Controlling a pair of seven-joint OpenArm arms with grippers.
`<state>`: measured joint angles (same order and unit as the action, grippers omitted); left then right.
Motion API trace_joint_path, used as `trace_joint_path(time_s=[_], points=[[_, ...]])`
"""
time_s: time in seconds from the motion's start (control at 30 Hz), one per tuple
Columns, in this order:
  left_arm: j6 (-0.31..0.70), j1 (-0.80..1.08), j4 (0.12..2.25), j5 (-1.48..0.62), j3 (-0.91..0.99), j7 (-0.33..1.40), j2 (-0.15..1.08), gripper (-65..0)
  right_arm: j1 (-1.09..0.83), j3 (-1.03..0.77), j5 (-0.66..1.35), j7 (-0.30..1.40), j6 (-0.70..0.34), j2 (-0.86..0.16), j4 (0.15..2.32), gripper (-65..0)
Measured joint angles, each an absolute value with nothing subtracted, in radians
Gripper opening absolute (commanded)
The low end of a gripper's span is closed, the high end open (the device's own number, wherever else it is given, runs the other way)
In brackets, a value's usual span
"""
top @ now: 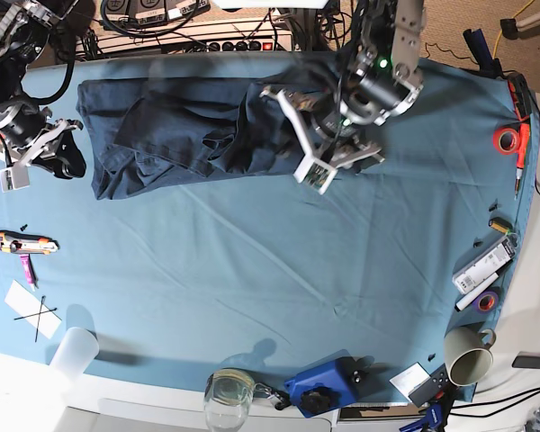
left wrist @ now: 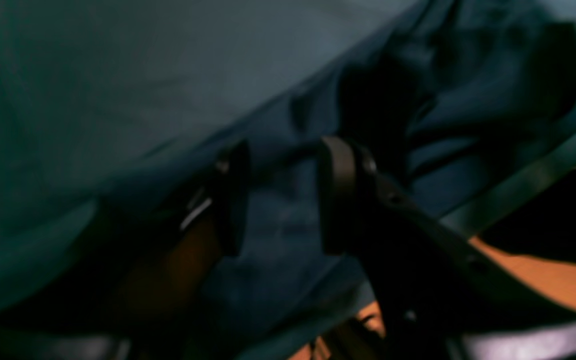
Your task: Fold the T-shirt properly
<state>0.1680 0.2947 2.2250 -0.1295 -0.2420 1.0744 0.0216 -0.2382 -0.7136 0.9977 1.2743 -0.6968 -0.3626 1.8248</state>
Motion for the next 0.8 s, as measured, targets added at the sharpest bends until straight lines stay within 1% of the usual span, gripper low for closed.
trace_joint_path(time_s=[0.03, 0.13, 0.17, 0.2, 0.3, 0.47, 0.6, 0.7, 0.77, 0.8], points=[[0.168, 0.307, 2.234, -0.122, -0.242, 1.073, 0.027, -43.6, -0.239, -0.714, 0.990, 1.275, -0.697, -0.362, 1.825, -46.3], [0.168, 0.337, 2.254, -0.116, -0.242, 1.071, 0.036, -43.6, -0.242, -0.714, 0.921, 1.285, -0.697, -0.363, 1.825, -30.3], [0.168, 0.348, 2.257, -0.116, -0.242, 1.069, 0.037, -43.6, -0.249, -0.714, 0.912, 1.287, -0.697, -0.363, 1.825, -26.9], [0.168, 0.358, 2.258, -0.116, -0.242, 1.069, 0.036, -43.6, -0.260, -0.714, 0.914, 1.286, -0.697, -0.363, 1.825, -25.9], [0.168, 0.373, 2.258, -0.116, -0.242, 1.069, 0.036, -43.6, -0.278, -0.714, 0.906, 1.301, -0.697, -0.362, 1.824, -25.9], [0.173, 0.385, 2.258, -0.118, -0.242, 1.069, 0.036, -43.6, -0.262, -0.714, 0.914, 1.274, -0.697, -0.362, 1.806, -26.0], [0.173, 0.385, 2.258, -0.131, -0.242, 1.069, 0.036, -43.6, -0.215, -0.714, 0.913, 1.291, -0.698, -0.362, 1.668, -26.0], [0.173, 0.384, 2.258, -0.132, -0.242, 1.069, 0.036, -43.5, -0.171, -0.716, 0.918, 1.353, -0.696, -0.361, 1.546, -26.0], [0.173, 0.384, 2.258, -0.131, -0.242, 1.069, 0.036, -43.6, -0.149, -0.716, 0.953, 1.418, -0.696, -0.360, 1.484, -26.0], [0.173, 0.384, 2.258, -0.132, -0.242, 1.069, 0.036, -43.6, -0.143, -0.715, 0.995, 1.419, -0.697, -0.360, 1.458, -26.0]])
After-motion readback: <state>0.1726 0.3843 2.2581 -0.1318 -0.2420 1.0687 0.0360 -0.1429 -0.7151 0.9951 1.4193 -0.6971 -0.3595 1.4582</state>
